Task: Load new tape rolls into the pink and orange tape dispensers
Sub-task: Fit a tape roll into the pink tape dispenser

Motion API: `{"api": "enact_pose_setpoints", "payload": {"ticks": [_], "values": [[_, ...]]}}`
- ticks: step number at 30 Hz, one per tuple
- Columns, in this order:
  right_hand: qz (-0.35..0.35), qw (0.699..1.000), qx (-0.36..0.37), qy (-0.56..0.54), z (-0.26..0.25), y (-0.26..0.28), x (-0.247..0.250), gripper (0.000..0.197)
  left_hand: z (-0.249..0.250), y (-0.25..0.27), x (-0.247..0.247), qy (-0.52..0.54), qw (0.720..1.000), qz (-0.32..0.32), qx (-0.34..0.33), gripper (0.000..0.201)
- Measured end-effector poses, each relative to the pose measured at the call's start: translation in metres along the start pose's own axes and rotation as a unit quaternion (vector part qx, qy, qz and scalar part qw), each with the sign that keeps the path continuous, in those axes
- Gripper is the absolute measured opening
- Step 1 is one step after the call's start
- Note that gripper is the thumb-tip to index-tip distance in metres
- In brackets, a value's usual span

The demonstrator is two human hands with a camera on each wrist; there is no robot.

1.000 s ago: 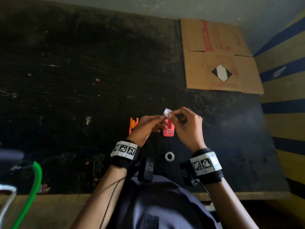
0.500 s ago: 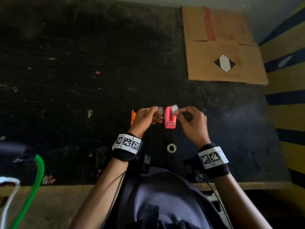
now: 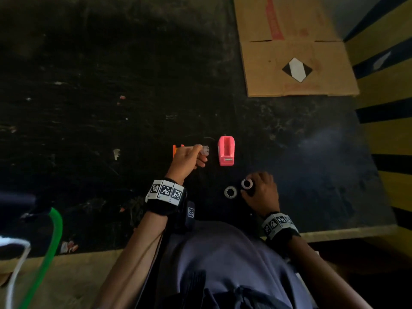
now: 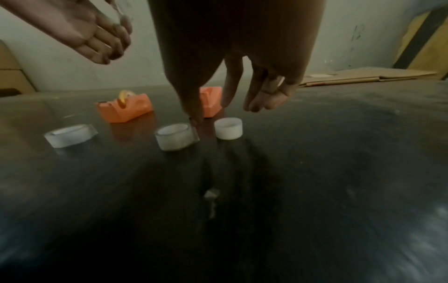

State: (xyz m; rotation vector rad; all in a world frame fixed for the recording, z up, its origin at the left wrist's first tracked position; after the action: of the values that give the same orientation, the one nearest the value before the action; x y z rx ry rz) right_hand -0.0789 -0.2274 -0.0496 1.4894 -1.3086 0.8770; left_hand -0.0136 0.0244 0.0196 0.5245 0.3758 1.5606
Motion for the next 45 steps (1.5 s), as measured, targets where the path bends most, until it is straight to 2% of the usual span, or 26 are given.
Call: {"api": "enact_pose_setpoints", "payload": {"ticks": [3,4,6,10,16,22,27,32,37,45], "values": [[-0.056,0.994,0.068,0.063,-0.010,0.000,-0.001,0.072,0.000,0.000,-0.002,-0.002,1.000,-0.003,-0.005,0.035],[-0.081,0.991,0.072,0.076,-0.013,-0.002,-0.003,0.074,0.000,0.000,-0.003,-0.005,1.000,-0.002,-0.008,0.035],[-0.107,0.988,0.073,0.086,-0.016,-0.006,-0.007,0.064,0.000,0.001,-0.005,-0.010,1.000,-0.003,-0.011,0.034],[-0.077,0.992,0.100,0.029,-0.020,-0.010,-0.008,0.045,-0.002,0.004,-0.005,-0.011,1.000,-0.006,-0.019,0.033],[-0.006,0.977,0.155,-0.149,-0.035,-0.015,0.027,0.041,-0.005,0.008,-0.010,-0.021,0.999,-0.017,-0.022,0.029],[0.025,0.961,0.184,-0.205,-0.054,-0.024,0.065,0.042,-0.002,0.010,-0.023,-0.023,0.997,-0.050,-0.047,0.027],[0.033,0.954,0.180,-0.239,-0.062,-0.024,0.081,0.042,-0.002,0.013,-0.027,-0.036,0.994,-0.064,-0.082,0.033],[0.005,0.954,0.144,-0.264,-0.062,-0.021,0.083,0.044,-0.001,0.014,-0.025,-0.038,0.991,-0.082,-0.099,0.034],[0.027,0.951,0.118,-0.284,-0.063,-0.023,0.083,0.038,0.004,0.013,-0.026,-0.053,0.985,-0.118,-0.115,0.035],[0.041,0.950,0.134,-0.278,-0.070,-0.025,0.085,0.043,0.002,0.009,-0.028,-0.078,0.977,-0.150,-0.133,0.035]]}}
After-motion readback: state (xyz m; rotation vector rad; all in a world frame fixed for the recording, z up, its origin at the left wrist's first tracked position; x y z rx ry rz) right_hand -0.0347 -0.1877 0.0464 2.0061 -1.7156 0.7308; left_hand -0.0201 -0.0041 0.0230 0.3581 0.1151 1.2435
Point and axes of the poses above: each hand's wrist, its own y-axis away from the middle knuckle, its own x-axis out of the back of the hand, z = x × y, the point moved 2 cm from there along -y, towards the middle knuckle, and after that the axes turned 4 degrees about y, right-handed, at the moved point
